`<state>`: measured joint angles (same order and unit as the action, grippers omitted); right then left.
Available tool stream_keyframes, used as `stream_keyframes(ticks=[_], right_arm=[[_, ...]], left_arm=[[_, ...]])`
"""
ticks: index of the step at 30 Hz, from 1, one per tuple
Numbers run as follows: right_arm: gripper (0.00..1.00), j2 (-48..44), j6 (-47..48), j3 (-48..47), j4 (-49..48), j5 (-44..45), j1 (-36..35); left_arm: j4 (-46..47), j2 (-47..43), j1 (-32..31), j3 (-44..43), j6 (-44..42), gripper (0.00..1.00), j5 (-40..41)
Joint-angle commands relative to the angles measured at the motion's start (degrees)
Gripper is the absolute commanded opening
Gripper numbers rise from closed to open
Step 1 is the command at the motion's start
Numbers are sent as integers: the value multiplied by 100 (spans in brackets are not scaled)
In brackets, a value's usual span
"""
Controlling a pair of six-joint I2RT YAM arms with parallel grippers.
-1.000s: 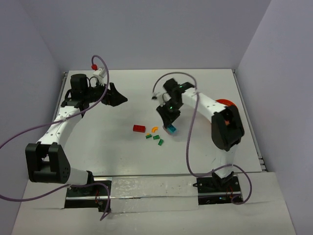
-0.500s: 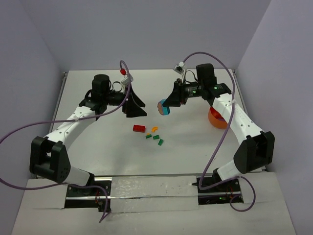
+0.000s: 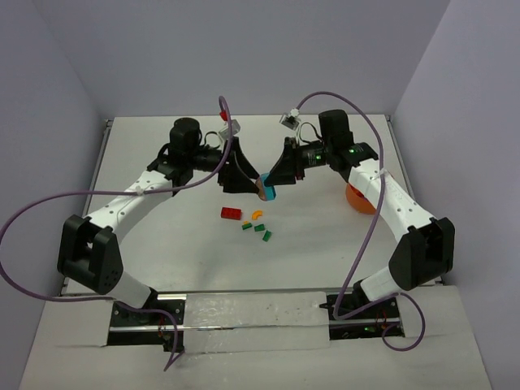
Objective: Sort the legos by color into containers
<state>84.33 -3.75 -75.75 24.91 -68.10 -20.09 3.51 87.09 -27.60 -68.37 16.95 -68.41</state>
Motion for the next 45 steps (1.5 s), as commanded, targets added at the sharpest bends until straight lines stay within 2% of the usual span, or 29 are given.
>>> stream_keyframes(ticks=[1,5,11,14,18,20,22,32,35,37,39,42,45], right_arm=[[0,-207,32,-200,-171,-340,-109],[0,-198,-48,-239,-229,-384,-200],[0,-233,-55,-151,-249,-344,-206],[0,-242,-47,-153,-241,-321,-197],[0,-251,-50,-169,-217,-300,-101],[0,-274,-24,-183,-186,-300,35],[0,-293,59,-232,-66,-305,139],[0,-453,1472,-449,1488,-329,1171],[0,-518,1830,-478,1927,139,1689],[0,-757,1773,-173,1576,870,2304],[0,-1065,1400,310,782,1426,2739],[0,-1538,1034,1241,-390,2735,3507],[0,-1820,1027,1740,-1426,3713,3662]], left_arm=[[242,40,-44,-265,133,80,-129],[333,62,-74,-226,206,73,-198],[598,54,-96,-151,405,54,-419],[604,70,-114,-126,423,42,-509],[538,71,-109,-98,401,20,-583],[267,85,-114,-126,225,8,-572],[-47,103,-109,-175,-78,1,-563],[-2001,369,62,-612,-1663,0,-262],[-2266,437,62,-789,-2168,0,109],[-1952,397,62,-751,-2048,0,636],[-1503,333,62,-685,-1848,0,1084],[-959,340,55,-650,-1402,0,1562],[-697,487,17,-842,-1117,0,1803]])
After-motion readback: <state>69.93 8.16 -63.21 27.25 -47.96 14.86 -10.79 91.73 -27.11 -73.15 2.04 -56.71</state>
